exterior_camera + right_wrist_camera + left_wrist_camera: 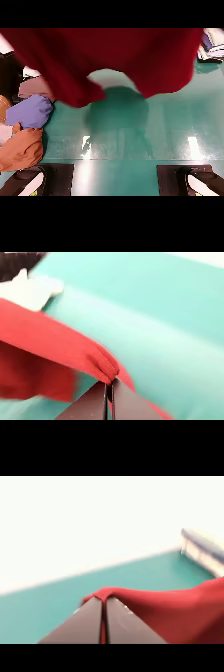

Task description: Fold the shirts.

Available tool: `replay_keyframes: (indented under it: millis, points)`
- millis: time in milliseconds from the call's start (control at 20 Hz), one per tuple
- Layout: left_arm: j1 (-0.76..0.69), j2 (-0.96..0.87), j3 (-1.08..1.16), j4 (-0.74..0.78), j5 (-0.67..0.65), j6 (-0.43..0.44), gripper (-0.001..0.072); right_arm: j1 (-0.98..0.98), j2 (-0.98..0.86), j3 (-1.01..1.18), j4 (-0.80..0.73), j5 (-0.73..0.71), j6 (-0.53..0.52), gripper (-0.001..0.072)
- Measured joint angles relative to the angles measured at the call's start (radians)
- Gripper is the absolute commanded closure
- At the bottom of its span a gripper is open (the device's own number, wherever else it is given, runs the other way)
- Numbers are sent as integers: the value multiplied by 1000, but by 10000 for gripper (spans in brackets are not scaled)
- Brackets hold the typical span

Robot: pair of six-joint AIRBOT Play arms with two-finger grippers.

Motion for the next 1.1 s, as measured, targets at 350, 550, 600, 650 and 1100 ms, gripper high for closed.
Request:
replay_keyframes:
  millis: [350,550,600,650,1100]
  points:
    - [0,107,61,1,98,5,688,-4,129,148,-147,18,63,696]
    - [0,3,59,63,28,4,687,-5,24,200,-176,82,113,696]
    - [0,-46,49,85,-4,1,686,-5,-17,196,-177,100,129,696]
    - [0,-98,35,103,-34,-5,686,-5,-62,180,-182,120,143,696]
    - [1,-650,-137,160,-124,-41,683,-5,-504,-30,-184,71,189,694]
